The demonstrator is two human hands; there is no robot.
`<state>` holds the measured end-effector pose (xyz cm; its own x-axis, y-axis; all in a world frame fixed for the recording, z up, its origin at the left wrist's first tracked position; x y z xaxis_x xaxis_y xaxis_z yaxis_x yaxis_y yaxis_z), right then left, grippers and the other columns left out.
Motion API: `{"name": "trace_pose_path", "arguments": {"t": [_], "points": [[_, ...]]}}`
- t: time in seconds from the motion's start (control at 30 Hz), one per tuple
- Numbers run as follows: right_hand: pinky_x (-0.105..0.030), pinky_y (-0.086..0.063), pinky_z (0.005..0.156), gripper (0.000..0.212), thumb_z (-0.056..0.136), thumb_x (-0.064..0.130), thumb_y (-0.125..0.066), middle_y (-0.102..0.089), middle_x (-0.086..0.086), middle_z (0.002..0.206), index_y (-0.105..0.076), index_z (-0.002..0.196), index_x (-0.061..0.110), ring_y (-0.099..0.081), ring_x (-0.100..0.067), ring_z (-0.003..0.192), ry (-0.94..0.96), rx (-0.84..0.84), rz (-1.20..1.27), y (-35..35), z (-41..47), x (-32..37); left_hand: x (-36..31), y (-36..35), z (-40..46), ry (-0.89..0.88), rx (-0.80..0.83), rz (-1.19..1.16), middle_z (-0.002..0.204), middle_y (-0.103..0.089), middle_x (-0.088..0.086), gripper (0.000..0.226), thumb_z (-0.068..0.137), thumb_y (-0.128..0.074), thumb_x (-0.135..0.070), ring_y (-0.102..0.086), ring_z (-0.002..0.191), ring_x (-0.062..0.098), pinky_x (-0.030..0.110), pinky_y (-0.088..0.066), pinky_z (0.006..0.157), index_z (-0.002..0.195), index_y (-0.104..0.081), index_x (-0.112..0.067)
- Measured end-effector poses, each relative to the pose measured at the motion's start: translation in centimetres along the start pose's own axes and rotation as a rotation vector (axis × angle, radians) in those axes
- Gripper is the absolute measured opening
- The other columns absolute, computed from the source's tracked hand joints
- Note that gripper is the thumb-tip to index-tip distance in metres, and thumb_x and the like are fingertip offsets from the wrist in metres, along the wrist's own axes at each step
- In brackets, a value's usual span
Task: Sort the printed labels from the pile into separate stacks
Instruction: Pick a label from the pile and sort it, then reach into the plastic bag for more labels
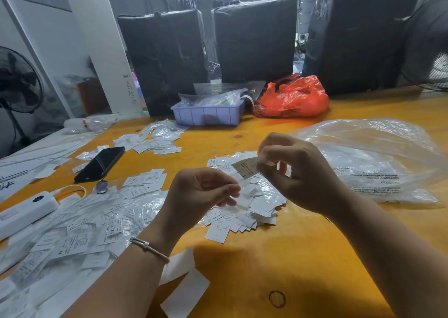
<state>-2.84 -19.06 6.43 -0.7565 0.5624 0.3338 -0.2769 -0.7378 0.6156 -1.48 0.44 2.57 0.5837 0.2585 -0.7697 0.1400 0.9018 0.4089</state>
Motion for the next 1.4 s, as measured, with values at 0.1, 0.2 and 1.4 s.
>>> {"name": "trace_pose_path", "arguments": {"t": [0.1,0.2,1.4], "points": [[-0.038,-0.047,0.052,0.018,0.087,0.014,-0.063,-0.059,0.006,0.084,-0.062,0.069,0.014,-0.054,-0.009,0.061,0.016,0.057,-0.047,-0.1,0.0,0.2,0.0,-0.1,0.1,0.007,0.013,0.002,0.078,-0.076,0.002,0.017,0.078,-0.071,-0.024,-0.074,0.068,0.017,0.023,-0.058,0.059,0.090,-0.074,-0.013],[-0.035,-0.048,0.052,0.020,0.086,0.013,-0.066,-0.060,0.007,0.087,-0.061,0.068,0.017,-0.050,-0.003,0.059,0.016,0.145,-0.125,-0.2,-0.1,0.4,0.1,-0.3,0.1,0.030,0.032,0.000,0.079,-0.076,0.003,0.016,0.079,-0.070,-0.021,-0.074,0.068,0.018,0.024,-0.058,0.059,0.090,-0.074,-0.010],[-0.021,-0.049,0.057,0.020,0.079,-0.003,-0.073,-0.072,-0.005,0.080,-0.076,0.095,0.009,-0.063,-0.017,0.070,-0.289,0.008,0.385,-2.0,-0.4,-0.7,0.5,-0.6,0.2,0.128,0.010,-0.078,0.083,-0.077,0.004,0.017,0.078,-0.075,-0.012,-0.073,0.071,0.020,0.025,-0.056,0.061,0.092,-0.073,-0.004]]}}
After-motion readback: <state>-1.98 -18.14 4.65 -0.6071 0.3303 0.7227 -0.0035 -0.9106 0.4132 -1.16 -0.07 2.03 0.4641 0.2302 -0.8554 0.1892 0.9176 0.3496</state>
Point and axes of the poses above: each hand's wrist, its own z-axis towards the middle knuckle, its own y-axis out of the back of the hand, x = y × z, the point moved 3 cm from there along z, towards the middle knuckle
